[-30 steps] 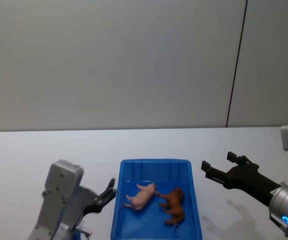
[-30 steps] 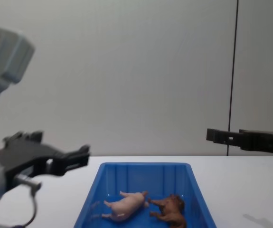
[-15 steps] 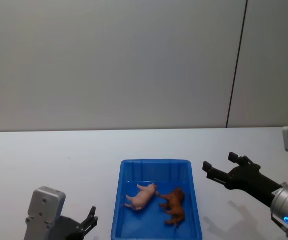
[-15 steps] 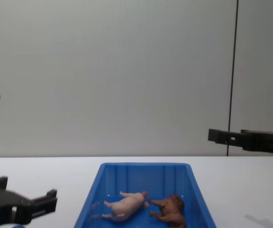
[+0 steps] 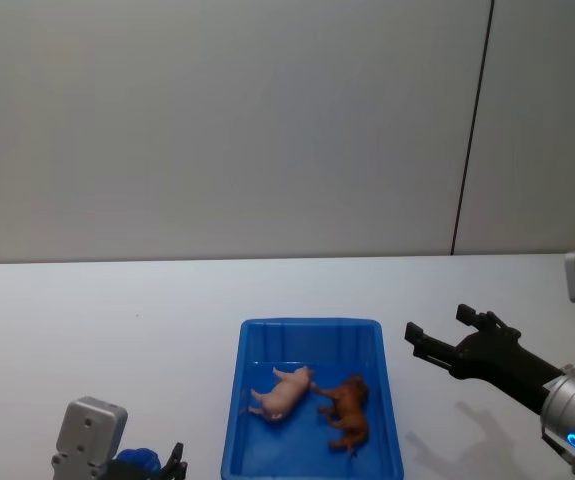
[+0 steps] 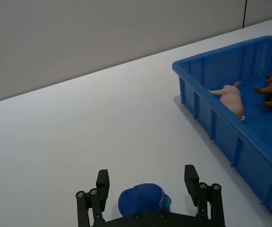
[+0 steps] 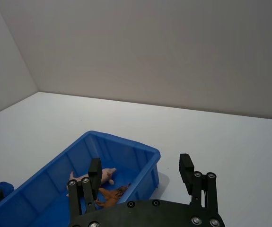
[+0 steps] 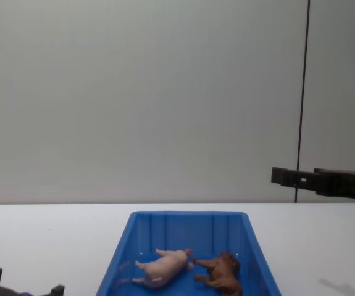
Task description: Pick up the two dolls from the table and place them into the box.
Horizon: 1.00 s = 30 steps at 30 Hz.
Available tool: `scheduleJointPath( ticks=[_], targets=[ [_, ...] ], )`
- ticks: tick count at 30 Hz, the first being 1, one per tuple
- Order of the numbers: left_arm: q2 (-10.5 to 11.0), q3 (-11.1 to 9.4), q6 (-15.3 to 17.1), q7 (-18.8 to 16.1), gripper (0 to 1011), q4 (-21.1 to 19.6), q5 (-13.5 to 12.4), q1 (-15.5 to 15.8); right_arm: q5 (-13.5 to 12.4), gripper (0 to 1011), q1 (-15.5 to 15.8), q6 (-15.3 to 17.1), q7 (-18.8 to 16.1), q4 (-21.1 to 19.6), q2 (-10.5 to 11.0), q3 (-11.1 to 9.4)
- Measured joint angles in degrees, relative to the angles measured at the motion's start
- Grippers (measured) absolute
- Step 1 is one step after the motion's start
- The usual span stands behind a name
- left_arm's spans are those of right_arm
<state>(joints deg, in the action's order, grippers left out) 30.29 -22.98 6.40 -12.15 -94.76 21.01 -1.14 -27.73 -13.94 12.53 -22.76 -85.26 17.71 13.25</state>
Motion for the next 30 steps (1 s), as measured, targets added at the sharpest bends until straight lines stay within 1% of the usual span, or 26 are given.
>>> scheduleJointPath(
  ticks=[13, 18, 19, 20, 21, 22, 24, 25, 30],
  targets=[
    [-1.19, 0.43, -0.29, 2.12, 994, 3.80, -0.44, 0.87, 0.01, 1001, 0.03, 0.00, 0.00, -0.01, 0.04, 0.00],
    [-1.49, 0.62, -0.43, 2.66, 881, 4.74, -0.66, 1.16, 0.01, 1001, 0.03, 0.01, 0.00, -0.01, 0.04, 0.00],
    [-1.58, 0.68, -0.47, 2.80, 840, 4.98, -0.70, 1.22, 0.01, 1001, 0.03, 0.00, 0.00, -0.01, 0.04, 0.01],
    [-1.61, 0.70, -0.48, 2.90, 825, 5.08, -0.73, 1.24, 0.01, 1001, 0.03, 0.01, 0.00, -0.01, 0.04, 0.00],
    [-1.69, 0.76, -0.50, 3.01, 771, 5.27, -0.77, 1.29, 0.01, 1001, 0.03, 0.01, 0.00, -0.01, 0.04, 0.00],
    [-1.73, 0.80, -0.51, 3.05, 771, 5.37, -0.80, 1.31, 0.01, 1001, 0.03, 0.01, 0.00, -0.01, 0.04, 0.01],
    [-1.80, 0.87, -0.53, 3.17, 712, 5.51, -0.85, 1.35, 0.01, 1001, 0.03, 0.01, 0.00, -0.01, 0.04, 0.00],
    [-1.87, 0.94, -0.56, 3.25, 657, 5.61, -0.89, 1.38, 0.01, 1001, 0.03, 0.01, 0.01, -0.01, 0.04, 0.00],
    [-2.02, 1.13, -0.69, 3.63, 597, 5.68, -1.12, 1.47, 0.01, 1001, 0.03, 0.01, 0.01, 0.00, 0.04, 0.01]
  ],
)
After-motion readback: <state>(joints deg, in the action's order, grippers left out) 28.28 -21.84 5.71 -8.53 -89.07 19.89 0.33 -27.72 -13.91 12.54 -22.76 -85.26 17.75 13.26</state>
